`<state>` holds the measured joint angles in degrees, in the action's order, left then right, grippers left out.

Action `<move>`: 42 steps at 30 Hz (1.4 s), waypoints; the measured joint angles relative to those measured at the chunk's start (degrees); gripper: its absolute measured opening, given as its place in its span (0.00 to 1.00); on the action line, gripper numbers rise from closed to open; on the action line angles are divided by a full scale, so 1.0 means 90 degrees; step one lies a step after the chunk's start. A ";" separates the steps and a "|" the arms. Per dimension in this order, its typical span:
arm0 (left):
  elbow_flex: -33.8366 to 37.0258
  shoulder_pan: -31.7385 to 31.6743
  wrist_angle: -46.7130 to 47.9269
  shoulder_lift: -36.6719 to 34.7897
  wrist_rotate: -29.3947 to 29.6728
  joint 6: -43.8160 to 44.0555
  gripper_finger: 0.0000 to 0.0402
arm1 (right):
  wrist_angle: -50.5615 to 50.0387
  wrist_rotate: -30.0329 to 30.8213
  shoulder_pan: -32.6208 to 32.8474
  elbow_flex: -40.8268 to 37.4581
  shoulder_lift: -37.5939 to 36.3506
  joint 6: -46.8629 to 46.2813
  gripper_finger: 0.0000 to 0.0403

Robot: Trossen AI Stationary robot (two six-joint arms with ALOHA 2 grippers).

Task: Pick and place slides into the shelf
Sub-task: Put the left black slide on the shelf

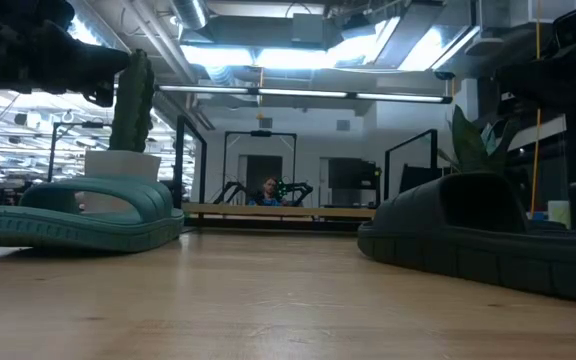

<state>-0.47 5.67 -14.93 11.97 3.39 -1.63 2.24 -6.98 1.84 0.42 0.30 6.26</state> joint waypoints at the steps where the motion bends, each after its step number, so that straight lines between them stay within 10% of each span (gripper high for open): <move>1: 0.0001 -0.0002 -0.0014 0.0000 0.0059 -0.0002 0.00 | -0.0002 0.0000 -0.0002 0.0000 0.0002 0.0000 0.06; 14: 0.0000 0.0002 -0.0322 0.0002 -0.1117 -0.0044 0.00 | 0.0659 -0.0003 -0.0004 -0.0001 0.0001 0.0198 0.06; 28: -0.0331 -0.0004 -0.0257 0.0026 0.1746 0.0451 0.00 | 0.0831 0.0891 -0.0004 0.0001 0.0010 0.0024 0.01; 42: -0.1156 -0.0002 0.0052 0.1232 0.1350 0.0333 0.00 | 0.0163 0.1070 -0.0007 0.0984 0.0813 0.0203 0.01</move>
<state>-10.88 5.65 -14.46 23.06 15.54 1.37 3.70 2.65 1.78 9.28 7.61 8.08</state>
